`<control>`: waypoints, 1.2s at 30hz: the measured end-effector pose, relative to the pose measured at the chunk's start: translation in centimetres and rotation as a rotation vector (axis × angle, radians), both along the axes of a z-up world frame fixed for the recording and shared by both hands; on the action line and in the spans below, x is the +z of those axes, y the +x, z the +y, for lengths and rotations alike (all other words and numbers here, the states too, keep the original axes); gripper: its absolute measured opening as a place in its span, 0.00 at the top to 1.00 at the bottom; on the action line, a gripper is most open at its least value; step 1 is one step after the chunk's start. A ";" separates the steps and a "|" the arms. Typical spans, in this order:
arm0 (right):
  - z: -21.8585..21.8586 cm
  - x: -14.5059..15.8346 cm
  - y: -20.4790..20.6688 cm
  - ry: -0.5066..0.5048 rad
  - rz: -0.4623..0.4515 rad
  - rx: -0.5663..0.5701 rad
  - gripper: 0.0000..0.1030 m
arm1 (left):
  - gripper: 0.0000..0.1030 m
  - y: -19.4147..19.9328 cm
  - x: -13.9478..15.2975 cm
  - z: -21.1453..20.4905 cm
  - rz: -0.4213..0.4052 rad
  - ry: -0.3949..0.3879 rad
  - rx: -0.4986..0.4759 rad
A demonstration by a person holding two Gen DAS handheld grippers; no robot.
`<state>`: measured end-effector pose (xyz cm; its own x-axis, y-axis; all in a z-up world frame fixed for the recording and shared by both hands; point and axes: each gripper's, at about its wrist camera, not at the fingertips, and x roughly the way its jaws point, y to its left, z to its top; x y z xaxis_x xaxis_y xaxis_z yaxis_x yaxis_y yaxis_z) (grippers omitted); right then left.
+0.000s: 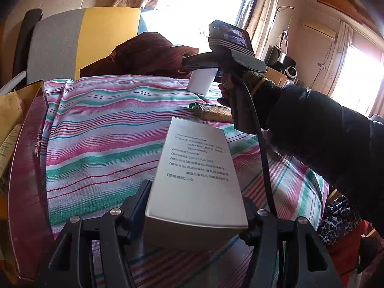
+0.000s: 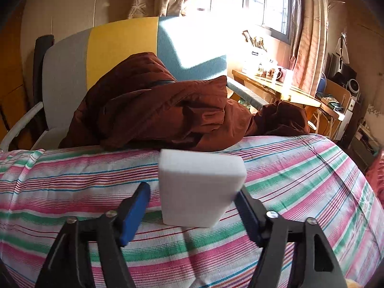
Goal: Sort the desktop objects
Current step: 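Lift the cream box with the left gripper while the right grasps the white block, then carry the cream box and white block over the gold tray with both grippers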
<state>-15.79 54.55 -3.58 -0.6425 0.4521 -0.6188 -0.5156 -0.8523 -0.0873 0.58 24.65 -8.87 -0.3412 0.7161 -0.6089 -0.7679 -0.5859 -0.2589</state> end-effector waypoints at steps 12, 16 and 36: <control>-2.2 2.4 4.2 -0.044 0.018 0.113 0.43 | 0.38 0.0 0.0 -0.2 -0.004 0.003 -0.002; -3.9 3.2 7.3 -0.051 0.033 0.158 0.43 | 0.36 -0.2 0.0 -0.3 -0.013 0.013 -0.008; -9.1 3.8 21.8 -0.158 0.166 0.255 0.42 | 0.46 2.1 1.2 0.2 0.067 -0.070 0.003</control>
<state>6.05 45.45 0.22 -0.8201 0.1708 -0.5461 -0.2805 -0.9519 0.1236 2.69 24.81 -7.66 -0.3843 0.6719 -0.6331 -0.7805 -0.6027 -0.1659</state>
